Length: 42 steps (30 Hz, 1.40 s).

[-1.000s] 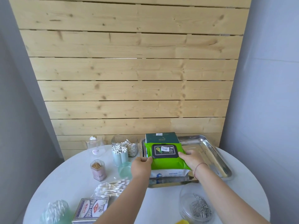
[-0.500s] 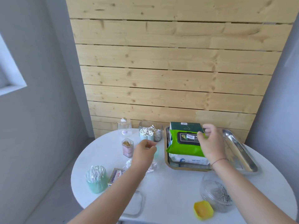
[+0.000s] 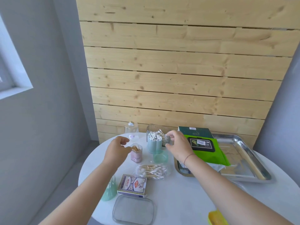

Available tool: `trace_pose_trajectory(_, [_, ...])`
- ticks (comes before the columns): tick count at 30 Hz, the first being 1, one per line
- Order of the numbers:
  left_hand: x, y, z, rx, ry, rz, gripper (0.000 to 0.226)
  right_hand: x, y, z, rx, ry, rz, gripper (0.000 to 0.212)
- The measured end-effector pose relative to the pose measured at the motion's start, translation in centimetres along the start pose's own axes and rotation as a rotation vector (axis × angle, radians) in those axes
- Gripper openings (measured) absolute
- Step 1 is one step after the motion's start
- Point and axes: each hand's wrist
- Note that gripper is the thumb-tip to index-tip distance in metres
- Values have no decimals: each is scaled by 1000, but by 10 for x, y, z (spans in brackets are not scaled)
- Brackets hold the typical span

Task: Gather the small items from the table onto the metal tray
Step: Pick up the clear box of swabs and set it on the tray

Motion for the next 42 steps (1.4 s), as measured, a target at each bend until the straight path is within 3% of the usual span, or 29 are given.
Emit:
trace_pose_trajectory(4, [-6,-6,-21,-8,-56,-43,27,0,2,-41,-11,-91,193,44])
trace_pose_trajectory(8, [12,9,-50,34,-191,-61,38,6,8,-84,5,-271,539,59])
trace_pose_trajectory(11, [36,27,-75,50,-290,-94,44,11,15,-105,57,-401,627,67])
trace_pose_trajectory(14, [59,38,-94,49,-342,-177,20,17,23,-117,102,-488,623,80])
trace_pose_trajectory(16, [70,38,-103,23,-343,-209,24,19,27,-121,108,-479,590,83])
trace_pose_trajectory(18, [78,35,-107,5,-341,-225,11,18,32,-123,108,-434,527,81])
trace_pose_trajectory(26, [75,44,-92,76,-273,-92,63,3,21,-115,93,-203,259,81])
trace_pose_trajectory(32, [40,72,-58,236,-62,170,52,-59,-24,-73,-22,-66,172,80])
trace_pose_trajectory(34, [25,75,-35,303,-65,205,53,-83,-40,-44,-79,-114,147,79])
trace_pose_trajectory(38, [7,60,40,394,-222,160,63,-107,-48,35,-82,-308,71,71])
trace_pose_trajectory(42, [26,19,106,334,-301,40,70,-101,-24,100,-46,-453,230,76])
Point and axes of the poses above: each hand's wrist, its own z-axis away from the middle knuckle, its own x-axis out of the palm, y = z × x, and after that the axes turned 1 degree about -z, right-handed
